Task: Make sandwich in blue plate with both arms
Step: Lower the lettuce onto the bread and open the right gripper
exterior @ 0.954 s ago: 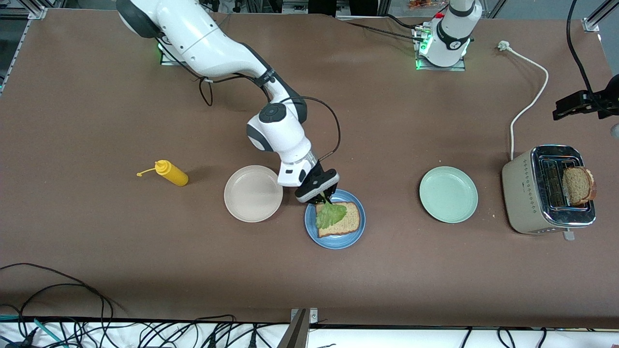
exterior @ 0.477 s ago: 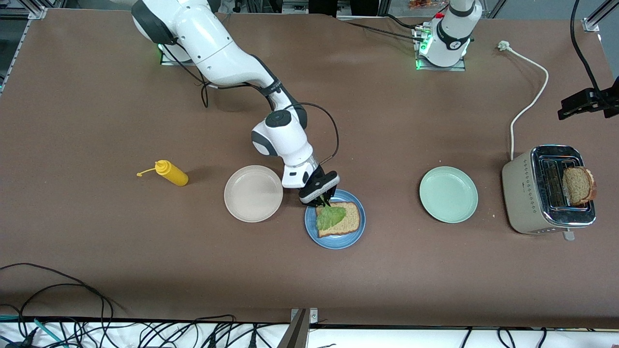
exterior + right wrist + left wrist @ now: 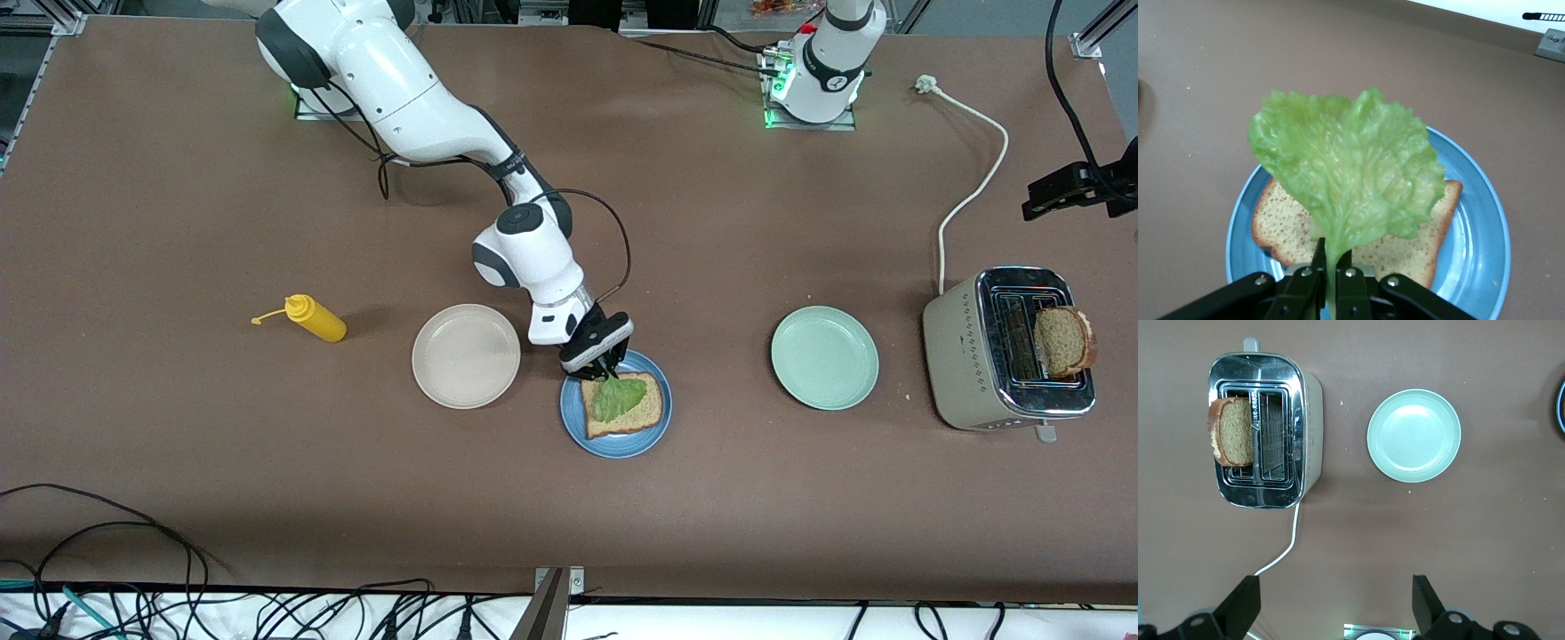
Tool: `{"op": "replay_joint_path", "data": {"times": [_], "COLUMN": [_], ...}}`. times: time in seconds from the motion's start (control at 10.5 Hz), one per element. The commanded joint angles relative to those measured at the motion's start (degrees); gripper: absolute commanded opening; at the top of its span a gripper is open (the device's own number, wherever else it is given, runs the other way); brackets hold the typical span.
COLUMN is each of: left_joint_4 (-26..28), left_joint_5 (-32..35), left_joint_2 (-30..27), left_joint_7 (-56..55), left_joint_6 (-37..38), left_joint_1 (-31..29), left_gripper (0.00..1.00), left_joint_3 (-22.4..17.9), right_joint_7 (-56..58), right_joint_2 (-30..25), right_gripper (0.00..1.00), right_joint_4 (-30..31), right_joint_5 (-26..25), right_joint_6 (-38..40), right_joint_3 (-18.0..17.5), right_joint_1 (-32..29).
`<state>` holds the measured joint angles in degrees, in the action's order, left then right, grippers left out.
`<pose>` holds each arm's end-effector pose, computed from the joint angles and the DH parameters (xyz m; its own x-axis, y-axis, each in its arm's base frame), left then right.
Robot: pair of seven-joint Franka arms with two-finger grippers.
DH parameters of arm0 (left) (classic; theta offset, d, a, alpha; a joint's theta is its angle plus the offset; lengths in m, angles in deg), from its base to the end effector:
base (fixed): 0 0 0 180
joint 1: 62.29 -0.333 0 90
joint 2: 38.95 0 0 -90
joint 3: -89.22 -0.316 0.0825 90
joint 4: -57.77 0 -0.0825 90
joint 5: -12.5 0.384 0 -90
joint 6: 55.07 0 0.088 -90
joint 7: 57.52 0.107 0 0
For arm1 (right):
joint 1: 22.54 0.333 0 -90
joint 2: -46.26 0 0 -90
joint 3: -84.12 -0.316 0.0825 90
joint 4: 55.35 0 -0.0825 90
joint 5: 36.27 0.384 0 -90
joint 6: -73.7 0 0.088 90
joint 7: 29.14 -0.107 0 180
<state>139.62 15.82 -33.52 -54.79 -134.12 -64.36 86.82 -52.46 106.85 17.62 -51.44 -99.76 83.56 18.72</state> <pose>0.5613 0.0497 0.6222 0.9885 0.0410 -0.1455 0.0333 -0.9979 -0.0549 0.5739 0.5364 0.1841 0.6630 0.3886 0.6399 0.5592 -0.8253 -0.0783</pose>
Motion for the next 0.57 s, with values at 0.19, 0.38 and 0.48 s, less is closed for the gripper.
{"op": "replay_joint_path", "data": {"times": [0.19, 0.38, 0.48], "left_joint_4": [-0.9, -0.9, -0.9], "left_joint_5": [0.46, -0.77, -0.86], "left_joint_2": [-0.24, -0.24, -0.32], "left_joint_7": [-0.53, -0.62, -0.53], "left_joint_6": [0.92, 0.92, 0.92], "left_joint_1": [0.13, 0.05, 0.05], "left_gripper": [1.0, 1.0, 1.0], "left_joint_3": [0.47, 0.38, 0.3], "right_joint_7": [-0.77, -0.77, -0.77], "right_joint_2": [1.29, 1.29, 1.29], "right_gripper": [0.0, 0.4, 0.44], "right_joint_4": [-2.04, -2.04, -2.04], "right_joint_5": [1.19, 1.11, 1.11], "right_joint_6": [-1.0, -1.09, -1.09], "right_joint_3": [1.01, 1.1, 1.1], "right_joint_1": [0.93, 0.93, 0.93]}}
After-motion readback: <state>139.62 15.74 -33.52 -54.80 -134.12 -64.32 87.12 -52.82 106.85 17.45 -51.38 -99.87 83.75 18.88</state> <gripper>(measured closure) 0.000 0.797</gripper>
